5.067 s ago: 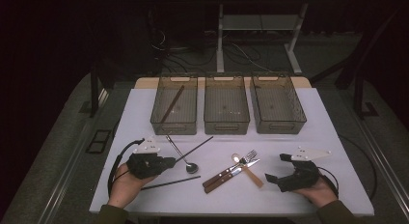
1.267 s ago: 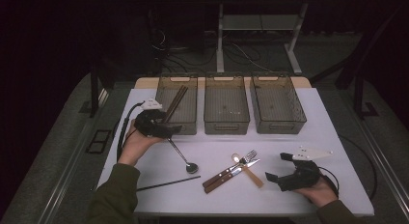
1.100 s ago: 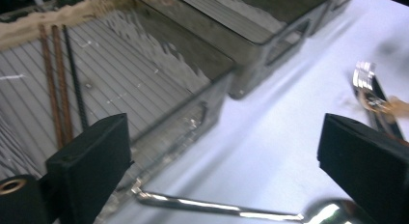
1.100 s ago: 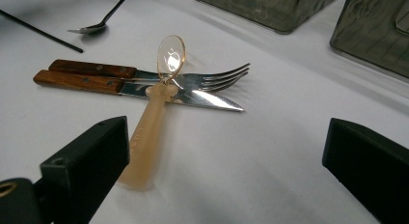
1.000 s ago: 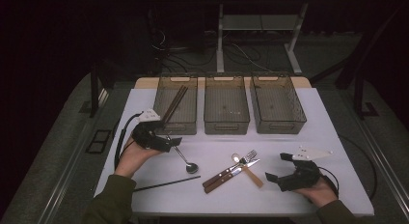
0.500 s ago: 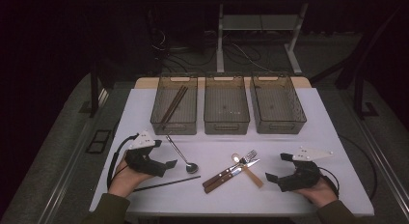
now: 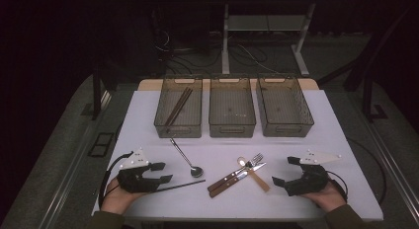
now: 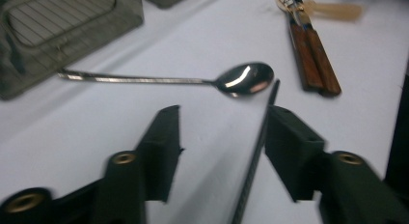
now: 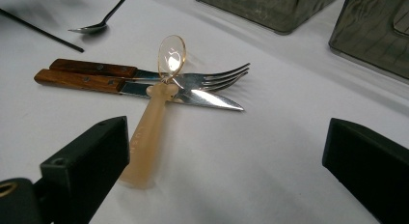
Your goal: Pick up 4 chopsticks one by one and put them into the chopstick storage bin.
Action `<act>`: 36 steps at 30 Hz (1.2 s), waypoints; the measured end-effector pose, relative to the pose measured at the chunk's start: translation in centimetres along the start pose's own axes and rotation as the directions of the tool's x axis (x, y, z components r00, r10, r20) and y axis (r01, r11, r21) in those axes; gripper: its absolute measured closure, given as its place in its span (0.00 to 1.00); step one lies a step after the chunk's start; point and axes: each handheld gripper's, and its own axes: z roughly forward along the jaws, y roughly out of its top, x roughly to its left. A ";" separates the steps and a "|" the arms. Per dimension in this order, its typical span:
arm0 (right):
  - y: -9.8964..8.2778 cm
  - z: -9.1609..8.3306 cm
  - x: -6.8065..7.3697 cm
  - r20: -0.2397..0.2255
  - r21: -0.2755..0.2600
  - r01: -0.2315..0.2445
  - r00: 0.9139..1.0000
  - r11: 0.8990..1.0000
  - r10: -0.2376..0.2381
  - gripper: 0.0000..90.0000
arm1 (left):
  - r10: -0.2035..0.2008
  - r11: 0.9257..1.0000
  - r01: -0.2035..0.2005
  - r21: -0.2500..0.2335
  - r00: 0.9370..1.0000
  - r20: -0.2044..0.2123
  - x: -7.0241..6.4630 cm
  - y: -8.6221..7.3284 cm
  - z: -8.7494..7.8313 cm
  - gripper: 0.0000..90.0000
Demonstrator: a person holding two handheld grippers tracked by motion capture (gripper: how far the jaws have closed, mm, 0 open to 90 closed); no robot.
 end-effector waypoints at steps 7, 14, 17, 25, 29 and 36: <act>0.0 0.0 0.0 0.000 0.001 0.002 1.000 1.000 -0.002 0.03 | 0.009 0.997 -0.011 0.079 1.000 0.020 0.1 -1.3 -0.2 0.78; 0.0 0.0 0.0 -0.001 0.002 0.004 1.000 1.000 -0.004 0.03 | 0.048 0.987 -0.057 0.148 0.997 0.065 0.1 -1.9 0.0 0.85; 0.0 0.1 0.0 -0.002 0.003 0.005 1.000 1.000 -0.005 0.03 | 0.057 0.983 -0.068 0.169 0.996 0.066 0.1 -2.1 0.1 0.85; 0.0 0.1 0.0 -0.001 0.003 0.006 1.000 1.000 -0.006 0.03 | 0.086 0.974 -0.098 0.202 0.994 0.070 0.1 -2.3 0.4 0.90; 0.0 0.1 0.0 -0.002 0.004 0.005 1.000 1.000 -0.005 0.03 | 0.117 0.969 -0.131 0.208 0.990 0.077 0.0 -2.2 0.5 0.91; 0.0 0.1 0.0 -0.003 0.005 0.005 1.000 1.000 -0.005 0.03 | 0.130 0.967 -0.151 0.208 0.985 0.110 -0.2 -2.1 0.6 0.94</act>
